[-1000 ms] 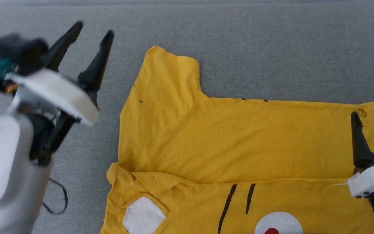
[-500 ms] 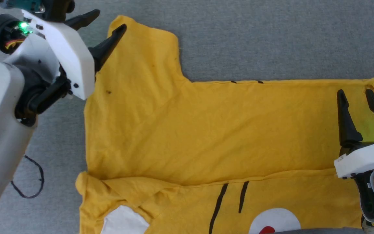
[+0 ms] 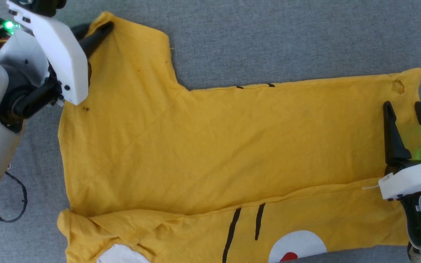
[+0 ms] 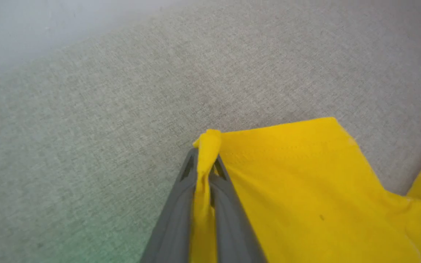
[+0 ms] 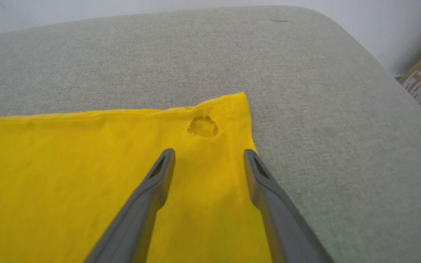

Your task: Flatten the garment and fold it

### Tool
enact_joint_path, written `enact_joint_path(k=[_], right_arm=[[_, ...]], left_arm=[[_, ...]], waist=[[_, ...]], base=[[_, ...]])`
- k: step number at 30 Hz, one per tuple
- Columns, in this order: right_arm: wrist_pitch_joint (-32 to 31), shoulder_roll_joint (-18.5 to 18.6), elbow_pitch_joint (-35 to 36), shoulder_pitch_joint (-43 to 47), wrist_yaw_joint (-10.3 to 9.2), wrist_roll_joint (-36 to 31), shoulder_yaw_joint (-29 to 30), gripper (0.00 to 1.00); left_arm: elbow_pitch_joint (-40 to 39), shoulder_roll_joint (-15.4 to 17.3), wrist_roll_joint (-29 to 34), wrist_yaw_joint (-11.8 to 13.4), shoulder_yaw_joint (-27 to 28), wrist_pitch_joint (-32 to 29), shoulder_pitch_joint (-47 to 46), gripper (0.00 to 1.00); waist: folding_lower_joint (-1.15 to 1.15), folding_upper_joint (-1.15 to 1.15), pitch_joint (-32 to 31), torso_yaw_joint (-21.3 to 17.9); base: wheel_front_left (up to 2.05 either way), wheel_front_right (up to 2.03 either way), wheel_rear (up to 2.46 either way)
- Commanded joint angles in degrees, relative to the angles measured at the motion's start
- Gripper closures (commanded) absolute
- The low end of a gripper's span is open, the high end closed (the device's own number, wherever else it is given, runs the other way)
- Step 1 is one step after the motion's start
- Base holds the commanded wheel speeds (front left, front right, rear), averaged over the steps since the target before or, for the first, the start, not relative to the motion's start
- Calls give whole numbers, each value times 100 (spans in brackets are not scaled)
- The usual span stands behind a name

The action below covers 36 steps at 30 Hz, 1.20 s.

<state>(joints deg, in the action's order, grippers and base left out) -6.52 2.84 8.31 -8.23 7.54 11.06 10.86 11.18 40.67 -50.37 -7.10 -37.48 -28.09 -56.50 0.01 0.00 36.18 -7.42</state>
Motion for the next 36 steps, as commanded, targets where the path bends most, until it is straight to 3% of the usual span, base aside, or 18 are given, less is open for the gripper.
enact_joint_path(k=[1,7,15,20,23,36], right_arm=[[-2,4,20,-105,-5,-41,30,0],[-257,4,243,-161,-5,-202,110,0],[-1162,4,660,-509,-5,-636,279,0],[-2223,34,575,-706,-5,-757,611,0],[-2730,272,498,-751,-5,-796,688,0],[-3243,530,-246,-1321,-5,-686,454,0]], left_arm=[[174,-35,-4,-38,-85,167,113,100],[290,-84,-60,-38,-76,819,333,100],[179,115,-148,-26,57,1314,710,100],[2,222,-191,21,79,1342,868,100],[-102,238,-197,56,89,1334,866,100],[-309,321,-224,78,122,1226,694,100]], waist=[[-1,0,-131,50],[-1,0,-510,231],[-1,0,-790,386],[-1,0,-746,491],[-1,0,-631,547],[-1,0,-162,612]], base=[[0,0,0],[0,0,0],[0,0,0],[0,0,0],[0,0,0],[0,0,0]])
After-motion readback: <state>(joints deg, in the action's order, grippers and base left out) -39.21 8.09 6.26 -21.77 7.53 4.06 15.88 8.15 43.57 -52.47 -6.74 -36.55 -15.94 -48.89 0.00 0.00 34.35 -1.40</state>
